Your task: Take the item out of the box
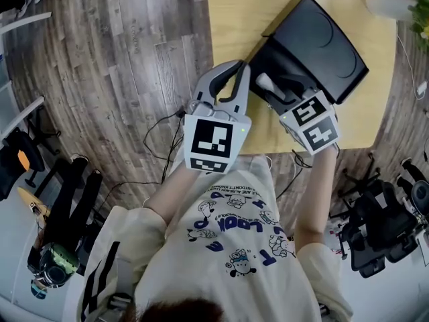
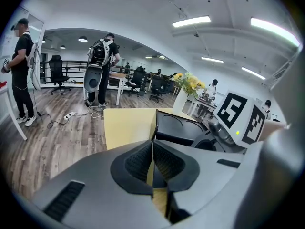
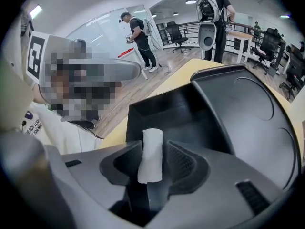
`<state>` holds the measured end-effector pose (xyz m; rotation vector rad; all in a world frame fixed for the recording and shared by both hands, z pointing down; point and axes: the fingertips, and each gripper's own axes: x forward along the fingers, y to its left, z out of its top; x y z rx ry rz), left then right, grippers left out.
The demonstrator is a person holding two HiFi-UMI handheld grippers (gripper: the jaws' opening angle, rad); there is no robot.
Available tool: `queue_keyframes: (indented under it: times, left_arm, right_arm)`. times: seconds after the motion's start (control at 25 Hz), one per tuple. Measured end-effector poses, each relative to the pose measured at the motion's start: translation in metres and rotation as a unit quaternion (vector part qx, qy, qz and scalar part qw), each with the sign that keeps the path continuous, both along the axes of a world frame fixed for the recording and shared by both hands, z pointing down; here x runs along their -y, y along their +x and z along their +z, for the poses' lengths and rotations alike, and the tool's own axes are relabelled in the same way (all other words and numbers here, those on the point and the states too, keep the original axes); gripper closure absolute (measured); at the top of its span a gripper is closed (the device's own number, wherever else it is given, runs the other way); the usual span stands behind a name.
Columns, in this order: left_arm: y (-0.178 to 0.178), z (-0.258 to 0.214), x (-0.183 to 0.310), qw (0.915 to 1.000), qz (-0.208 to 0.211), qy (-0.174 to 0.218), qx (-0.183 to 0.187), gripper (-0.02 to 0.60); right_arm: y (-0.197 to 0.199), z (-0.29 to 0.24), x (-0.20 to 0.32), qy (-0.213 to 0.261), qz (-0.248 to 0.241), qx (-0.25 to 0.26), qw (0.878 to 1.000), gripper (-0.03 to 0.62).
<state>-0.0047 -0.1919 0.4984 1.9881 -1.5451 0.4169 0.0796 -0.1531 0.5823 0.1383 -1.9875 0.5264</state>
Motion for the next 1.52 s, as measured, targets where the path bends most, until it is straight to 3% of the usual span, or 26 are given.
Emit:
queue_keyframes:
  times: [0.4,0.64,0.88,1.16,1.52]
  left_arm:
    - [-0.001,0.002,-0.001,1.0000,-0.002,-0.005,-0.002,0.560]
    - [0.000,0.003,-0.002,1.0000,0.001,-0.006,-0.002,0.560]
    - [0.004,0.000,0.000,1.0000,0.007,-0.002,-0.003,0.560]
    - [0.009,-0.002,0.003,0.9998,0.018,0.003,-0.006,0.560]
    - [0.018,-0.017,0.011,0.9988,0.038,0.028,-0.009,0.560]
  right_arm:
    - [0.006,0.013,-0.005,-0.019,-0.029,-0.057,0.998,0.418]
    - [0.005,0.016,-0.009,-0.023,-0.028,-0.059,0.998,0.448]
    - [0.007,0.014,-0.007,-0.027,0.016,-0.049,0.998,0.451]
    - [0.005,0.001,0.009,0.029,0.069,-0.020,0.997,0.451]
    - [0.001,-0.041,0.030,0.085,0.190,0.039,0.977,0.453]
